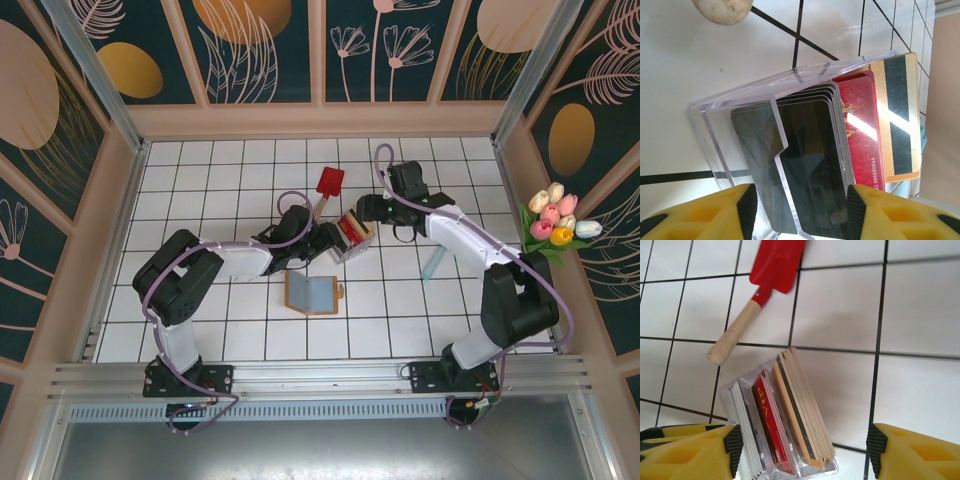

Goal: Put the credit cards into the card holder
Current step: Rotate the storage box at the center of the table, then pick up the credit card from the storage box.

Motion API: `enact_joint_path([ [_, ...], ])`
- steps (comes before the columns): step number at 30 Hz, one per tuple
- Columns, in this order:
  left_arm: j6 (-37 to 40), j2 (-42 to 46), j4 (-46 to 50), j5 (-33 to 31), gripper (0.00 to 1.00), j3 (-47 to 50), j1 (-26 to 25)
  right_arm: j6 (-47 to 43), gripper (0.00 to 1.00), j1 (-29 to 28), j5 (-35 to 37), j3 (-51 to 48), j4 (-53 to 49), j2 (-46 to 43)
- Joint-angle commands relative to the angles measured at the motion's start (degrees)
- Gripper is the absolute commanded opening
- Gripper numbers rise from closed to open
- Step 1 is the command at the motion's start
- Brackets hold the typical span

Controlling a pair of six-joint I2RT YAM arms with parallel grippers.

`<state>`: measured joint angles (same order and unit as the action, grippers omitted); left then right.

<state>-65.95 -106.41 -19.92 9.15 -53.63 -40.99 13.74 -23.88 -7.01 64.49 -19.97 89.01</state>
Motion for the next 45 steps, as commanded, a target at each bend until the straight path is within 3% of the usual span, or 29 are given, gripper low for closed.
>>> enact_joint_path([
  [1,1.12,0.86,0.60,-1.39,0.50,-0.17,-0.07,-5.46,0.69,-3.80,7.17,2.83,-4.89,2.49],
  [9,1.37,-0.21,1.60,-2.10,0.49,-0.04,-0.04,-7.62,0.68,-7.15,18.88,7.07,-8.93,8.10],
  [19,1.86,-4.12,1.35,-0.48,0.53,-1.75,-0.03,-9.69,0.67,-7.15,16.78,9.78,-9.55,12.38],
  [40,1.70,-5.31,1.46,-1.15,0.51,-1.30,0.03,-10.40,0.61,-7.15,24.45,12.73,-11.36,14.50],
  [45,1.89,-5.41,1.64,-1.21,0.51,-1.37,-0.05,-10.57,0.53,-8.11,23.31,12.90,-11.58,14.68],
])
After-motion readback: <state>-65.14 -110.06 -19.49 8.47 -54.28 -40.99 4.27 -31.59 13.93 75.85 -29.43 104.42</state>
